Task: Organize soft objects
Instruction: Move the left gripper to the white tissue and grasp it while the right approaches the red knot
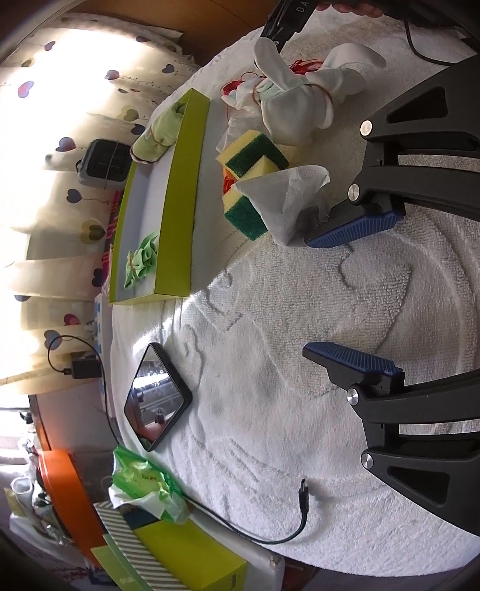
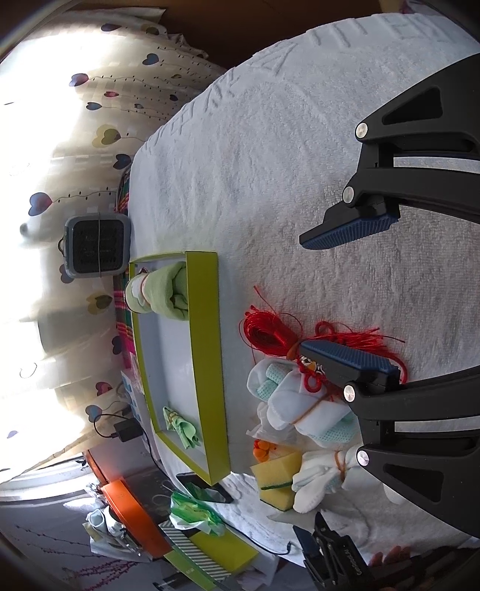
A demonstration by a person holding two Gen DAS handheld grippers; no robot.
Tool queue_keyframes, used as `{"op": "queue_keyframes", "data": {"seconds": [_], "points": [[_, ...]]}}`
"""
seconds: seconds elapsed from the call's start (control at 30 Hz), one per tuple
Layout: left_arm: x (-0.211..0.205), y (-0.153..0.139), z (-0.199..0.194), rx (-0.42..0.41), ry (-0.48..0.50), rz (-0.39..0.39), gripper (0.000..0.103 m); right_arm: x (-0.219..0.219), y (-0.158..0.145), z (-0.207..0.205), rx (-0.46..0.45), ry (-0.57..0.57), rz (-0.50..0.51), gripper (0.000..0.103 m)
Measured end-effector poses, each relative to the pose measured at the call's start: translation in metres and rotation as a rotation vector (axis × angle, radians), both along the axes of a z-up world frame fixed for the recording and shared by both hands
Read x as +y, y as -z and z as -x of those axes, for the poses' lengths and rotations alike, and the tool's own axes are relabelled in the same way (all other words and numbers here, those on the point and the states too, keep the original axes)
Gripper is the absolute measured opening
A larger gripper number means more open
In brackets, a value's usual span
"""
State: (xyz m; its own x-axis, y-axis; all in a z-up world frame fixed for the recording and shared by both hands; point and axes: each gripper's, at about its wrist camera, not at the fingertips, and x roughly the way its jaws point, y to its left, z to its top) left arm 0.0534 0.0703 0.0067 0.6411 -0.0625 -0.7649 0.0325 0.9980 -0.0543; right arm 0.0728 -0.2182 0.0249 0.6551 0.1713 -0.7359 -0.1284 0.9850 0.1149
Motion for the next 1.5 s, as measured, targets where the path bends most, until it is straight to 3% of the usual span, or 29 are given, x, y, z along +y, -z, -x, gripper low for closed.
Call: {"op": "queue_keyframes", "data": {"seconds": [0.17,0.27,0.67,0.87,1.1,1.3,1.5], "points": [[-0.01,0.001,-0.001,0.004,0.001,-0.084,0.054,0.002,0.002,0.001,0.003,-0.001,0.0,0.052],[-0.005,0.001,-0.002,0.006,0.005,-0.045,0.055,0.002,0.002,0.001,0.005,0.001,-0.002,0.052],[-0.008,0.0,-0.001,0.007,0.009,-0.053,0.056,0.0,0.001,0.005,-0.004,0.006,-0.013,0.052],[-0.001,-0.003,0.005,-0.002,-0.021,0.019,0.056,0.0,0.0,0.01,-0.008,0.002,-0.017,0.052],[-0.007,-0.008,0.018,0.004,0.011,-0.011,0.056,-0.004,-0.002,0.013,-0.021,0.01,-0.025,0.052],[-0.014,-0.014,0.017,-0.012,0.054,0.088,0.056,-0.001,-0.003,0.016,-0.026,-0.015,-0.032,0.052],[-0.022,-0.017,0.009,-0.023,0.072,0.11,0.056,-0.003,-0.003,0.023,-0.034,-0.036,-0.052,0.052]]}}
